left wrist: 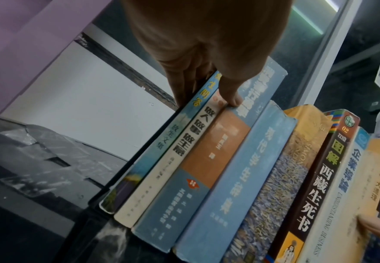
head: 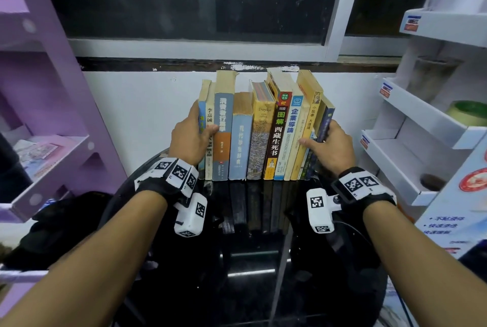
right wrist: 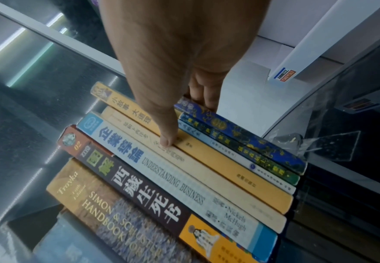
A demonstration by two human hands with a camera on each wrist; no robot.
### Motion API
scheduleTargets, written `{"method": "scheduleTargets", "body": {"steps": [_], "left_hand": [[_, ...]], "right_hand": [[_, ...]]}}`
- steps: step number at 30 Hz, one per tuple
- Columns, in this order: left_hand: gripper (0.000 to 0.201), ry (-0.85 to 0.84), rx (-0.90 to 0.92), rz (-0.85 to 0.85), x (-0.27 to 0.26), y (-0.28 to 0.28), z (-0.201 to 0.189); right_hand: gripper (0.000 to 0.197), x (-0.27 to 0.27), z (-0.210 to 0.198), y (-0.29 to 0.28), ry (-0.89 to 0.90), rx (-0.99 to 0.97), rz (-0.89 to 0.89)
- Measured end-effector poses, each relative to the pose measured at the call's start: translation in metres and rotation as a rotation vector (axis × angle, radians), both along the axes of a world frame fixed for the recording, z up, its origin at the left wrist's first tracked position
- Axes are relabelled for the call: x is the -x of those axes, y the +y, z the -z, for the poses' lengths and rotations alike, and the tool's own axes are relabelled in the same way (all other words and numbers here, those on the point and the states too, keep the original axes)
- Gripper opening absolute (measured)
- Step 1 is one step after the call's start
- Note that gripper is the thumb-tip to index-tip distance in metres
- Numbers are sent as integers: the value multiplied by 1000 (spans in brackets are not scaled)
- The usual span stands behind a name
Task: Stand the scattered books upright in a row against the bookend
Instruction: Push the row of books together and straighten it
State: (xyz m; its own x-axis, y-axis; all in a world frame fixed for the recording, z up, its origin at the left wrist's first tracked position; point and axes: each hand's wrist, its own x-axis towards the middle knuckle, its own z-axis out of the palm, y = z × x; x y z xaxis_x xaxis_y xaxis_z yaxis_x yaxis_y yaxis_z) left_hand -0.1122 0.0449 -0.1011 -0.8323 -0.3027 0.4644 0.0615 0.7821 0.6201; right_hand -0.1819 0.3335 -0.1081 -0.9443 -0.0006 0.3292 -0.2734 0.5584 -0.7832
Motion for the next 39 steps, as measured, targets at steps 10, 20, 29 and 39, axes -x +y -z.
{"method": "scheduleTargets", "body": {"steps": [10,20,29,39], "left_hand": [[47,5,-9,-35,-7,-2,6],[48,3,-23,-77,-9,-2,7],[48,-23,-17,-98,-9,2,5],[50,-68,-18,-44,-11,-9,-2]], "right_hand": [[49,-2,4,-14,14,-37,-5],[50,-1,6,-18,13,-35,-17],[48,-3,6,-18,14,-20,-5],[49,-13,1,-14,-30,21,-51]]}}
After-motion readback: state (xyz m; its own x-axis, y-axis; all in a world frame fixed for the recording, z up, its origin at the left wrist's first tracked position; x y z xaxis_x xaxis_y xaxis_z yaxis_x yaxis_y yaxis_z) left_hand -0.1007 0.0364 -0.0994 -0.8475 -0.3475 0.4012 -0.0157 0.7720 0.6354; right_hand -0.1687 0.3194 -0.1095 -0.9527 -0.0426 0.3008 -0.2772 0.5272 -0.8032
